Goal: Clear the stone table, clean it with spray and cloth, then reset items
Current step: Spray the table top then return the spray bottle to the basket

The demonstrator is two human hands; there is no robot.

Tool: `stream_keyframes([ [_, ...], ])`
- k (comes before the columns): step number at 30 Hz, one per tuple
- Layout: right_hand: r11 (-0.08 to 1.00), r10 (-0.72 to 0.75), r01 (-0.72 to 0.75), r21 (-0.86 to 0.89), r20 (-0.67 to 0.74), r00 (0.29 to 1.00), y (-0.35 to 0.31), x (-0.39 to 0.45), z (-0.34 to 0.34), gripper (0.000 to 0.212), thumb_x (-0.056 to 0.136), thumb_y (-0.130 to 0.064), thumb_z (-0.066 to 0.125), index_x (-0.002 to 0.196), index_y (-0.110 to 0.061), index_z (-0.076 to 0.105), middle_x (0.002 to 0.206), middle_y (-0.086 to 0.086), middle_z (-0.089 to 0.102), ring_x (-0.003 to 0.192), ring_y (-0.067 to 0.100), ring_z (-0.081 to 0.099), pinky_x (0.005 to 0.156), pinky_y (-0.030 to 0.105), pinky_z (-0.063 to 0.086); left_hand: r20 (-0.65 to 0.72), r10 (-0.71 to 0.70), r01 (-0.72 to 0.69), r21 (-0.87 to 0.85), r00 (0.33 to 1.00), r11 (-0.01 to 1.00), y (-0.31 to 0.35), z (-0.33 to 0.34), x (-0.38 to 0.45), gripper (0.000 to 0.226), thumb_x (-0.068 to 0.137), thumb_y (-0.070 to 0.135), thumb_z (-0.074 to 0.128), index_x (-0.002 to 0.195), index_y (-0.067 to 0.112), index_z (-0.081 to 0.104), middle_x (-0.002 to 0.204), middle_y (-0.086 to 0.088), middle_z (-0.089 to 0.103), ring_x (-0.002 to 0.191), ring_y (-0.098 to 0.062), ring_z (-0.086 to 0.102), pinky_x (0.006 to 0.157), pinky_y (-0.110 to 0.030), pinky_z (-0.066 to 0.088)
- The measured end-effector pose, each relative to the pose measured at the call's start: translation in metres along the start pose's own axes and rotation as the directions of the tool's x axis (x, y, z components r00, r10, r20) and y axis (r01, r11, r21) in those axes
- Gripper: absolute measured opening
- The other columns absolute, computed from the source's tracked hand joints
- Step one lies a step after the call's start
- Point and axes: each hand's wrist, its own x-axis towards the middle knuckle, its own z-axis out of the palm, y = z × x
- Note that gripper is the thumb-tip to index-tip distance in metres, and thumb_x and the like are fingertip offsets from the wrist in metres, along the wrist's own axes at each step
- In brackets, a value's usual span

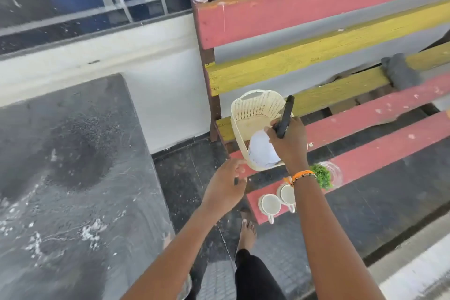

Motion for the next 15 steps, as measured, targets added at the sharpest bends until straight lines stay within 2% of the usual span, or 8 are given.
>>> stream_keyframes([
  [3, 0.998, -0.054, 0.053, 0.017, 0.055, 0.997, 0.022, 0.041, 0.019, 0.011, 0.081, -0.006, 0.065, 0.091, -0.007, 0.062, 0.095, 0.002, 0.045, 0.063, 0.010, 0.046, 0.062, 0.015, 0.029, -0.030, -0.081, 0.080, -0.030, 0.996, 0.996, 0.010, 0.017, 0.040, 0.037, 0.086, 0.012, 0.052, 0.122, 0.023, 0.052, 0.108, 0.013, 0.053, 0.095, -0.001, 0.053, 0.072, 0.000, 0.035],
  [5, 0.996, -0.083, 0.080, 0.035, 0.114, 0.990, 0.037, 0.067, 0.034, 0.014, 0.082, -0.001, 0.060, 0.094, -0.007, 0.060, 0.098, 0.002, 0.043, 0.066, 0.010, 0.046, 0.066, 0.013, 0.031, -0.035, -0.118, 0.118, -0.015, 0.992, 0.993, 0.013, 0.028, 0.064, 0.036, 0.087, 0.012, 0.052, 0.122, 0.021, 0.052, 0.114, 0.007, 0.055, 0.093, -0.003, 0.055, 0.078, -0.005, 0.038],
  [8, 0.996, -0.088, 0.086, 0.020, 0.192, 0.977, 0.061, 0.099, 0.059, 0.022, 0.082, 0.007, 0.053, 0.099, -0.005, 0.058, 0.099, 0.002, 0.041, 0.079, 0.025, 0.052, 0.078, 0.025, 0.041, -0.036, -0.185, 0.184, -0.027, 0.982, 0.983, 0.012, 0.041, 0.091, 0.036, 0.086, 0.011, 0.053, 0.121, 0.021, 0.053, 0.115, 0.005, 0.055, 0.095, -0.006, 0.056, 0.083, -0.018, 0.041],
  [12, 0.997, -0.073, 0.075, 0.001, 0.282, 0.957, 0.088, 0.130, 0.088, 0.025, 0.083, 0.008, 0.051, 0.104, -0.002, 0.058, 0.109, 0.013, 0.046, 0.094, 0.035, 0.054, 0.090, 0.044, 0.046, -0.048, -0.271, 0.269, -0.027, 0.962, 0.963, 0.005, 0.047, 0.115, 0.039, 0.085, 0.008, 0.051, 0.123, 0.018, 0.052, 0.118, 0.000, 0.057, 0.098, -0.008, 0.054, 0.085, -0.019, 0.040],
  [15, 0.997, -0.072, 0.079, -0.008, 0.338, 0.938, 0.100, 0.145, 0.103, 0.024, 0.083, 0.010, 0.049, 0.104, 0.000, 0.057, 0.112, 0.018, 0.047, 0.097, 0.037, 0.051, 0.091, 0.048, 0.044, -0.059, -0.317, 0.316, -0.028, 0.947, 0.948, 0.000, 0.049, 0.123, 0.041, 0.085, 0.006, 0.050, 0.124, 0.015, 0.052, 0.118, -0.004, 0.059, 0.104, -0.012, 0.057, 0.086, -0.019, 0.041],
])
